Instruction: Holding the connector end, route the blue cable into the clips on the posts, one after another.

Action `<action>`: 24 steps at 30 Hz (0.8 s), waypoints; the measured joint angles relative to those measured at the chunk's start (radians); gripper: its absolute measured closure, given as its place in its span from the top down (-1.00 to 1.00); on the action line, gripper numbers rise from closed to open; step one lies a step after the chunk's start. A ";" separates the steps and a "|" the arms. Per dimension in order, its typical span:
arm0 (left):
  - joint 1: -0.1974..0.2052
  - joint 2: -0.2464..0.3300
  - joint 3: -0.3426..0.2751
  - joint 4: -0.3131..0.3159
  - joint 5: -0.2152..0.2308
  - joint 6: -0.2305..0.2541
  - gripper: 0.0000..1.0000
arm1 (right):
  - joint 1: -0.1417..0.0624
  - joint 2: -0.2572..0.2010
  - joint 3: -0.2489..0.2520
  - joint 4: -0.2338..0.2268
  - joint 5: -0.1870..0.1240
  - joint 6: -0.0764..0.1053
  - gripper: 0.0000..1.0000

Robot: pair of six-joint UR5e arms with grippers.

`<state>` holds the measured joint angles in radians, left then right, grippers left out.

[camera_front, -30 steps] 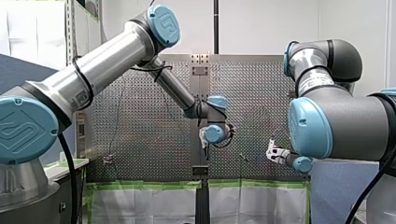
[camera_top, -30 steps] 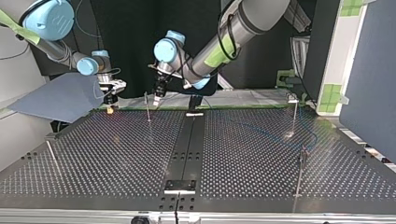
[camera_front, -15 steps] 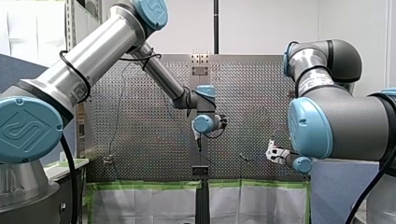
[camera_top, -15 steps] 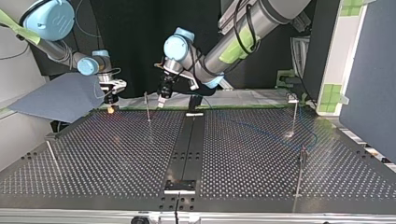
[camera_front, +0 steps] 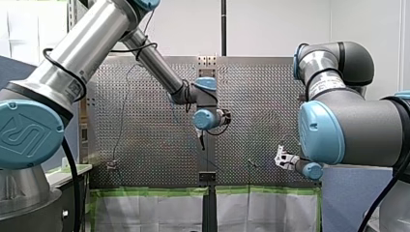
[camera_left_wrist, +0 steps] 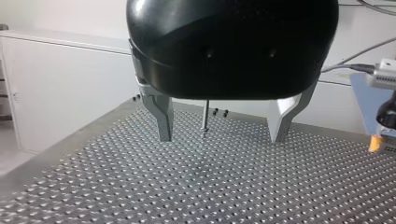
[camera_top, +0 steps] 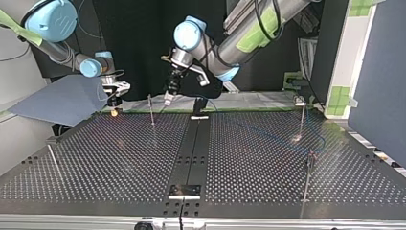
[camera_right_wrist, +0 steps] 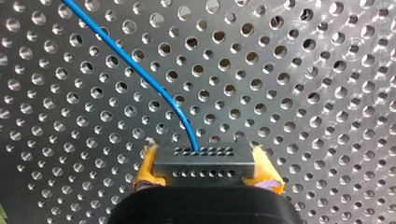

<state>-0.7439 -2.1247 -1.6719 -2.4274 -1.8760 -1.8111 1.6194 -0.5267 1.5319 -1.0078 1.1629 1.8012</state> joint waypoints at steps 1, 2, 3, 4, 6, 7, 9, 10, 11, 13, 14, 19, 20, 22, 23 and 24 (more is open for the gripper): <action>-0.001 0.008 -0.007 0.004 -0.005 -0.003 1.00 | 0.000 0.000 0.000 0.000 0.000 0.000 -1.00; -0.001 0.017 -0.017 0.010 -0.013 -0.008 1.00 | 0.000 0.001 0.000 0.000 0.000 0.000 -1.00; -0.001 0.024 -0.024 0.016 -0.019 -0.013 1.00 | 0.000 0.001 0.000 0.000 0.000 0.000 -1.00; -0.001 0.032 -0.032 0.022 -0.024 -0.019 1.00 | 0.000 0.001 0.000 -0.001 0.000 0.000 -1.00; -0.002 0.051 -0.051 0.039 -0.032 -0.036 1.00 | 0.000 0.002 0.000 -0.002 0.000 0.000 -1.00; -0.002 0.059 -0.059 0.047 -0.035 -0.043 1.00 | 0.000 0.002 0.000 -0.002 0.000 0.000 -1.00; -0.003 0.078 -0.077 0.065 -0.038 -0.058 1.00 | 0.000 0.002 0.000 -0.003 0.000 0.000 -1.00; -0.004 0.086 -0.086 0.074 -0.039 -0.062 1.00 | 0.000 0.002 0.000 -0.003 0.000 0.000 -1.00; -0.004 0.099 -0.099 0.086 -0.040 -0.065 1.00 | 0.000 0.003 0.000 -0.003 0.000 0.000 -1.00; -0.005 0.117 -0.117 0.101 -0.041 -0.068 1.00 | 0.001 0.003 0.000 -0.002 0.001 0.000 -1.00; -0.005 0.129 -0.129 0.107 -0.041 -0.068 1.00 | 0.001 0.004 0.000 -0.002 0.002 0.000 -1.00; -0.005 0.175 -0.174 0.117 -0.048 -0.068 1.00 | -0.006 0.003 0.000 0.002 0.008 -0.002 -1.00; -0.005 0.187 -0.187 0.117 -0.050 -0.068 1.00 | -0.008 0.002 0.000 0.003 0.009 -0.004 -1.00; -0.005 0.205 -0.205 0.118 -0.051 -0.067 1.00 | -0.013 -0.002 0.000 0.008 0.012 -0.008 -1.00; -0.005 0.212 -0.212 0.118 -0.052 -0.067 1.00 | -0.015 -0.005 0.000 0.011 0.013 -0.009 -1.00; -0.006 0.221 -0.221 0.118 -0.052 -0.067 1.00 | -0.017 -0.008 0.000 0.014 0.014 -0.010 -1.00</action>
<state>-0.7497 -1.9034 -1.8932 -2.3091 -1.9285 -1.8777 1.6025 -0.5349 1.5317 -0.9935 1.1766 1.7907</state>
